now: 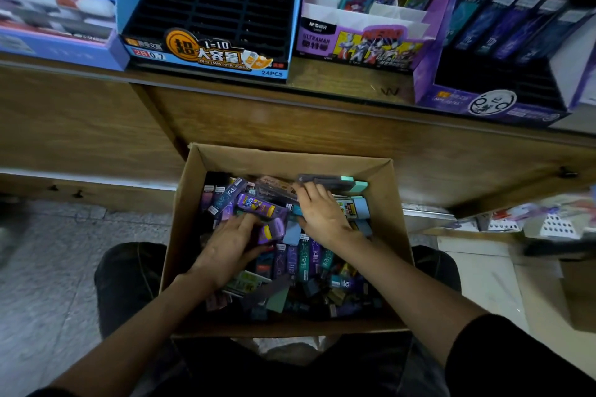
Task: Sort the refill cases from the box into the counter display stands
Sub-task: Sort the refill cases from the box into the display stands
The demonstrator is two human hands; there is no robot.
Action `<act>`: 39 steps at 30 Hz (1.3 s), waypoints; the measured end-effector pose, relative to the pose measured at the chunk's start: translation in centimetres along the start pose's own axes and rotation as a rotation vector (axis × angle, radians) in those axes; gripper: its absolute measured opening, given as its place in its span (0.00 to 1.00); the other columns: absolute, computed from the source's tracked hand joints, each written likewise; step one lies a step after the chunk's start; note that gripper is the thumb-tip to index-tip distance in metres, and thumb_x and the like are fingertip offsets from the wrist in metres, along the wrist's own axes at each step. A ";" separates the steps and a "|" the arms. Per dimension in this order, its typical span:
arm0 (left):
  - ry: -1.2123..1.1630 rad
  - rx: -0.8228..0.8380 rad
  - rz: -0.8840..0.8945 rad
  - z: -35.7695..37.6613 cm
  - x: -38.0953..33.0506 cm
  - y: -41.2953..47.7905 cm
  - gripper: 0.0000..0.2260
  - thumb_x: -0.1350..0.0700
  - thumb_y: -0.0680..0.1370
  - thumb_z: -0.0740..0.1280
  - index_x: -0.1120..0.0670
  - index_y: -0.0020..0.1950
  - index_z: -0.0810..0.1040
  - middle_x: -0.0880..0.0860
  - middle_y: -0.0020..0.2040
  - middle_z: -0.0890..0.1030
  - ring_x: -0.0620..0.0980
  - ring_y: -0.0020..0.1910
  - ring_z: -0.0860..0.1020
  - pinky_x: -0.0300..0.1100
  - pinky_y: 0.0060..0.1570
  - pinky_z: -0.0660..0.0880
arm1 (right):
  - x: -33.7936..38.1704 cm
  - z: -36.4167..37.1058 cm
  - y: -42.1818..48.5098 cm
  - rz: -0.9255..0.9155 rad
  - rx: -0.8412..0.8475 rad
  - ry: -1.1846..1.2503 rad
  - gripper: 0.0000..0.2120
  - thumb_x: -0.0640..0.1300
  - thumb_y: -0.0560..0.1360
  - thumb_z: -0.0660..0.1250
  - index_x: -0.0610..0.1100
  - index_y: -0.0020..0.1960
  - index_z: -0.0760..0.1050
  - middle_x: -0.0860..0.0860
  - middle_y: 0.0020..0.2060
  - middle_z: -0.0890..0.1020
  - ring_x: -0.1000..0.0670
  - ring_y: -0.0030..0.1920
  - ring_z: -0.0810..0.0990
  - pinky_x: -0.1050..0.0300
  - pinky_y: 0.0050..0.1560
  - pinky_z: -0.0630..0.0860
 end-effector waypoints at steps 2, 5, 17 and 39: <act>-0.136 -0.018 -0.059 -0.3 0.2 -0.2 0.18 0.52 0.73 0.72 0.56 0.58 0.70 0.57 0.53 0.79 0.57 0.53 0.77 0.46 0.51 0.71 | -0.3 -0.1 -0.3 0.017 -0.006 0.054 0.27 0.41 0.72 0.68 0.41 0.68 0.64 0.43 0.60 0.68 0.42 0.60 0.66 0.50 0.61 0.66; -0.279 -0.027 -0.128 -0.5 0.4 -0.3 0.17 0.55 0.73 0.71 0.56 0.56 0.67 0.55 0.48 0.80 0.57 0.47 0.79 0.48 0.45 0.74 | -1.1 0.3 -0.9 0.090 0.014 0.254 0.22 0.40 0.72 0.69 0.41 0.63 0.66 0.43 0.62 0.67 0.42 0.61 0.67 0.50 0.60 0.69; -0.440 -0.056 -0.286 -1.0 2.1 0.1 0.16 0.62 0.74 0.69 0.57 0.56 0.66 0.50 0.41 0.77 0.52 0.43 0.76 0.41 0.45 0.71 | -0.6 1.6 -0.7 0.045 0.146 0.077 0.38 0.35 0.71 0.67 0.44 0.75 0.53 0.43 0.64 0.65 0.41 0.61 0.68 0.50 0.61 0.69; -1.179 0.110 -0.423 -1.6 0.2 1.6 0.34 0.27 0.68 0.60 0.46 0.68 0.72 0.53 0.65 0.76 0.52 0.65 0.73 0.55 0.68 0.66 | 0.2 -7.4 -5.9 -0.012 0.139 0.850 0.16 0.42 0.73 0.71 0.47 0.60 0.78 0.52 0.54 0.82 0.58 0.53 0.78 0.62 0.55 0.74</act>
Point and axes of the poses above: each hand's wrist, its own y-axis towards the middle knuckle, its own z-axis out of the palm, x = y × z, the point moved 9 cm from there along y, towards the middle knuckle
